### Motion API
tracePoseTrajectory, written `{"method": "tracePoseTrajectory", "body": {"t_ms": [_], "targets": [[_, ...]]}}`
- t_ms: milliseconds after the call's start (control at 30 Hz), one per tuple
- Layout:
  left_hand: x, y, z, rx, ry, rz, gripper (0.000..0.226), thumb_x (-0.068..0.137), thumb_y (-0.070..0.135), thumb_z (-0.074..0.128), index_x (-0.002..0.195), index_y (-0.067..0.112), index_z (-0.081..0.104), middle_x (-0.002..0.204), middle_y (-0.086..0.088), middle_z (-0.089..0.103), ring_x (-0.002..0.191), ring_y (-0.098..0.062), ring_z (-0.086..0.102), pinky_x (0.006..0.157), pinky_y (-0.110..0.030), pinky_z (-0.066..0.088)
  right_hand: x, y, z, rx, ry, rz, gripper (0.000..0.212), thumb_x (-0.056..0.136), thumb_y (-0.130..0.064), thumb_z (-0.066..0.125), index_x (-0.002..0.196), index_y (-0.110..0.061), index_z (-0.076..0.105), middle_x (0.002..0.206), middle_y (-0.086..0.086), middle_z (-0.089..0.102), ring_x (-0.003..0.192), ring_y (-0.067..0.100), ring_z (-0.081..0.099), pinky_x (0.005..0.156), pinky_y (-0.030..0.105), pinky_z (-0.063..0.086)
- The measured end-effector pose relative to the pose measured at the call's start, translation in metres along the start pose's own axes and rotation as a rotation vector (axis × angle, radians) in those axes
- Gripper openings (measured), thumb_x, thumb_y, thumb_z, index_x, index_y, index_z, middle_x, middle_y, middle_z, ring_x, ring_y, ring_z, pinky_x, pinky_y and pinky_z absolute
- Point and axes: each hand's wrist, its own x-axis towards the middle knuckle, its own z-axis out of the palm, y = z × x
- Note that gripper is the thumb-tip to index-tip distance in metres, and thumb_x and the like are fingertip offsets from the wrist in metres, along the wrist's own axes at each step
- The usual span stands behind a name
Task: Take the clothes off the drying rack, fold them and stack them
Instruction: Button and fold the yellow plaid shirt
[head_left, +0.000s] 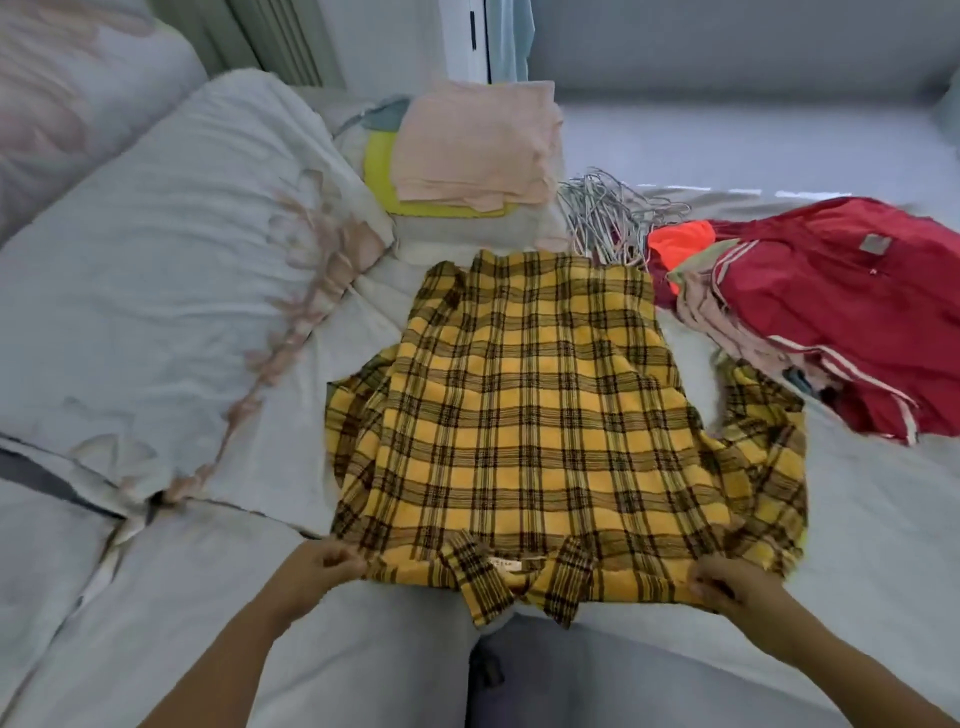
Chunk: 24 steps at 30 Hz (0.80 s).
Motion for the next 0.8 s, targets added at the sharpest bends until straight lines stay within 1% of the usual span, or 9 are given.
{"method": "tracePoseTrajectory", "body": {"t_ms": [100,200,300,433,533,633,700,767,800], "targets": [[0.009,-0.009,0.011,0.023,0.001,-0.034,0.023,0.084,0.008,0.067,0.061,0.013,0.066,0.070,-0.001,0.058,0.071,-0.017,0.053,0.065,-0.025,0.037,0.008,0.005,0.019,-0.002,-0.066,0.046,0.038,0.094,-0.012,0.051,0.075,-0.044,0.054,0.078,-0.016,0.054,0.068,0.006,0.046,0.062,0.021,0.031],[0.023,-0.006,0.009,-0.104,0.037,-0.081,0.005,0.086,0.018,0.066,0.085,0.015,0.071,0.084,0.004,0.063,0.084,-0.012,0.055,0.074,-0.023,0.041,0.028,-0.007,0.015,0.007,-0.117,0.175,0.028,0.098,-0.027,0.043,0.071,-0.034,0.049,0.071,-0.010,0.049,0.068,0.003,0.045,0.062,0.016,0.034],[0.051,-0.004,-0.006,-0.156,0.177,-0.130,0.022,0.090,0.025,0.060,0.104,0.010,0.066,0.103,-0.003,0.063,0.100,-0.019,0.056,0.088,-0.032,0.041,0.060,-0.018,0.001,0.134,-0.015,0.234,0.021,0.095,-0.041,0.038,0.093,-0.029,0.056,0.090,-0.009,0.057,0.091,0.011,0.056,0.076,0.022,0.043],[0.089,0.000,-0.020,-0.208,0.298,-0.217,0.016,0.094,0.019,0.054,0.099,0.007,0.063,0.105,-0.014,0.060,0.098,-0.027,0.054,0.088,-0.041,0.044,0.105,-0.038,-0.010,0.268,0.059,0.284,0.031,0.098,-0.035,0.039,0.110,-0.018,0.061,0.102,-0.007,0.062,0.108,0.022,0.056,0.084,0.028,0.045],[0.121,-0.001,-0.024,-0.230,0.386,-0.292,0.018,0.096,0.016,0.047,0.098,0.005,0.061,0.110,-0.020,0.058,0.095,-0.028,0.052,0.082,-0.038,0.041,0.141,-0.056,-0.008,0.299,0.075,0.279,0.038,0.098,-0.030,0.039,0.127,-0.011,0.054,0.130,0.006,0.053,0.126,0.024,0.045,0.101,0.035,0.036],[0.156,-0.004,-0.028,-0.144,0.496,-0.363,0.030,0.099,0.016,0.040,0.116,-0.002,0.055,0.119,-0.022,0.055,0.106,-0.034,0.050,0.086,-0.039,0.039,0.177,-0.070,-0.004,0.337,0.096,0.244,0.037,0.100,-0.025,0.037,0.133,-0.014,0.048,0.148,0.005,0.035,0.140,0.022,0.025,0.110,0.036,0.022],[0.178,-0.003,-0.033,-0.112,0.561,-0.390,0.032,0.100,0.014,0.036,0.120,-0.005,0.051,0.112,-0.023,0.055,0.094,-0.035,0.051,0.077,-0.038,0.039,0.201,-0.079,0.000,0.406,0.105,0.218,0.041,0.100,-0.028,0.034,0.139,-0.018,0.042,0.153,0.001,0.024,0.143,0.018,0.014,0.113,0.037,0.016],[0.200,-0.005,-0.037,-0.111,0.599,-0.399,0.035,0.100,0.016,0.036,0.119,-0.011,0.049,0.090,-0.022,0.052,0.070,-0.029,0.047,0.061,-0.034,0.035,0.226,-0.085,0.007,0.431,0.122,0.193,0.044,0.100,-0.030,0.033,0.143,-0.022,0.034,0.156,-0.002,0.017,0.144,0.016,0.011,0.114,0.037,0.012],[0.212,-0.006,-0.039,-0.134,0.601,-0.409,0.040,0.100,0.018,0.038,0.121,-0.014,0.047,0.085,-0.023,0.050,0.066,-0.029,0.047,0.059,-0.034,0.036,0.237,-0.087,0.010,0.424,0.124,0.179,0.045,0.100,-0.030,0.033,0.144,-0.023,0.031,0.156,-0.004,0.016,0.144,0.015,0.010,0.114,0.036,0.012]]}}
